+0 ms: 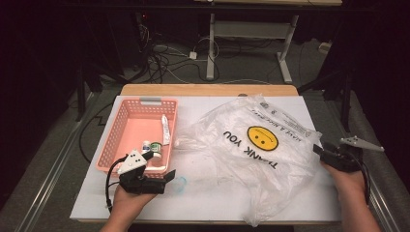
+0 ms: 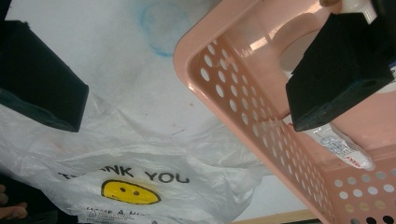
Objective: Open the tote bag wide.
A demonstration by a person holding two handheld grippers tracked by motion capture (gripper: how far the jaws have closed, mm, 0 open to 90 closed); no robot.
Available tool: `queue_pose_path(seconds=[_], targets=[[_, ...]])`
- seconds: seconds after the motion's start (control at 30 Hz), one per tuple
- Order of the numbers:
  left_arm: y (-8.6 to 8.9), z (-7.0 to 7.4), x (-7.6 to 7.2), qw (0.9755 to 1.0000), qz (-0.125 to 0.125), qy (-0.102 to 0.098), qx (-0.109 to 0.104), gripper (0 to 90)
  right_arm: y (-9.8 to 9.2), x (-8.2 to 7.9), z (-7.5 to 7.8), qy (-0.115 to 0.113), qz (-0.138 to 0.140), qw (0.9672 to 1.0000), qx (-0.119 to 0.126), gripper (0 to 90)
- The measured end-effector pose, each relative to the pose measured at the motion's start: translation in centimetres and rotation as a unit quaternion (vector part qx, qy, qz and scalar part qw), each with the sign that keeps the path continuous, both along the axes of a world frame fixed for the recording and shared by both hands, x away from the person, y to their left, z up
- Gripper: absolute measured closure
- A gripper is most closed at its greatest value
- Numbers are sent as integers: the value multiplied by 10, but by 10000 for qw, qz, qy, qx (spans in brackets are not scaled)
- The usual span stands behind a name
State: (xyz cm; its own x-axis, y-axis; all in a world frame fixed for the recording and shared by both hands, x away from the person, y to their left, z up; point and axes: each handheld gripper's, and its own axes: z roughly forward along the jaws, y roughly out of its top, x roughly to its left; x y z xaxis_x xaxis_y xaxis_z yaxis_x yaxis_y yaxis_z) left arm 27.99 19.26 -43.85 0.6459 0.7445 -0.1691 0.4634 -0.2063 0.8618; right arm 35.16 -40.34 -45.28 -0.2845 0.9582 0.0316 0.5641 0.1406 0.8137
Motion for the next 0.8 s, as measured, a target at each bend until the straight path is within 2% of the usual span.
queue_pose_path(seconds=[0.07,0.27,0.37,0.47,0.63,0.8], targets=[[0,0,0,10000,13,-2,-5,0,2,-5,0,-17,58,10000,15,466],[-1,-1,-1,10000,-7,-3,10,0,17,-23,-3,-42,420,9991,27,338],[-1,-1,-1,10000,-6,-5,13,0,28,-28,-2,-103,607,9981,-31,276],[-1,-1,-1,10000,-12,-5,24,0,39,-33,1,-189,792,9967,27,232],[-1,-2,-1,10000,-7,1,64,0,61,-37,5,-249,1108,9935,57,121],[-1,-2,-1,10000,-10,0,70,0,85,-33,11,-303,1261,9915,25,0]])
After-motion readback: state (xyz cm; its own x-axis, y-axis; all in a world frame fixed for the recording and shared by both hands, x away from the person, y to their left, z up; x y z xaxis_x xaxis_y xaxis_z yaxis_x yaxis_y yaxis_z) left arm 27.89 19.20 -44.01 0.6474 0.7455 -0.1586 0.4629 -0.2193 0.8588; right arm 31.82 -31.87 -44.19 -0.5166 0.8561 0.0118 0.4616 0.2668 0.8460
